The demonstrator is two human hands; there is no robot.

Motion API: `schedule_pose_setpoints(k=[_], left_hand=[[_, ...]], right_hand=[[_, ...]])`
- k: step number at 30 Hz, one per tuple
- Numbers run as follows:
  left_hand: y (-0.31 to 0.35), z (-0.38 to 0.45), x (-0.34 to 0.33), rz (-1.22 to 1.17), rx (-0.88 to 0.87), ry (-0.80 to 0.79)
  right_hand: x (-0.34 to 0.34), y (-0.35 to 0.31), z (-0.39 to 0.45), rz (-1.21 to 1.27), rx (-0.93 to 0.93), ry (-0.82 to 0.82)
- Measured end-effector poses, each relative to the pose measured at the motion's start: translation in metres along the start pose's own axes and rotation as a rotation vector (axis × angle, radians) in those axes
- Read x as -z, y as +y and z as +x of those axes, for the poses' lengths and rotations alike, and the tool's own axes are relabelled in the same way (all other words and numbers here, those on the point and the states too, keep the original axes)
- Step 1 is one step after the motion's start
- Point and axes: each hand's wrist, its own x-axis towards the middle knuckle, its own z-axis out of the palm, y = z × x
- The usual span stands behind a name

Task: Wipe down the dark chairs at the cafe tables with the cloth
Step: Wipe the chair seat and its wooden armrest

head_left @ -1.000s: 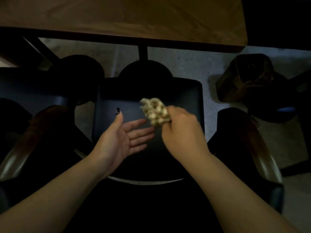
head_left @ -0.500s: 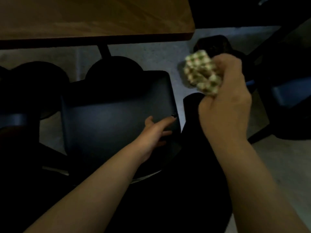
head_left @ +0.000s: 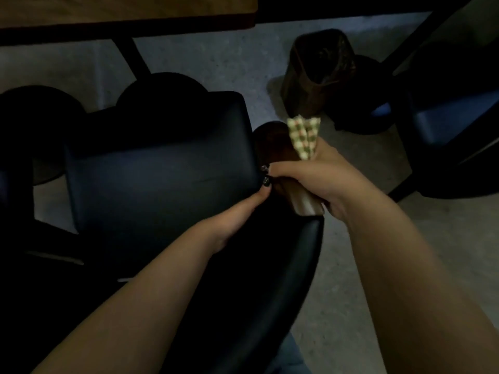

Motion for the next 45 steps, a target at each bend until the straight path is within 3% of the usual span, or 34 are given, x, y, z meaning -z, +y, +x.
schedule_pose_setpoints(k=[6,20,25,28,32,37,41,45], left_hand=[[-0.003,-0.008,-0.015,0.038,0.024,0.048],[-0.062,-0.008,-0.092,-0.084,0.240,-0.023],[-0.055,-0.010,-0.089,-0.036,0.175,0.027],[-0.033,-0.010,-0.072,0.031,0.099,0.145],[0.011,-0.004,-0.019,0.013,-0.051,0.230],[0.048,0.022,0.039,0.289,-0.099,0.256],[0.045,0.056,0.056,0.549,-0.159,0.242],[0.034,0.099,0.060,1.130,-0.139,0.245]], right_hand=[[0.007,0.002,0.001,-0.064,0.103,-0.041],[0.072,0.070,-0.053,-0.166,0.082,-0.024],[0.078,0.066,-0.050,-0.154,-0.050,0.089],[0.090,0.059,-0.029,-0.166,-0.180,0.177],[0.091,0.056,0.011,-0.143,-0.128,0.333],[0.070,0.067,0.076,-0.009,-0.107,0.319],[0.062,0.100,0.123,-0.242,-0.130,0.167],[0.058,0.139,0.164,-0.473,-0.240,-0.015]])
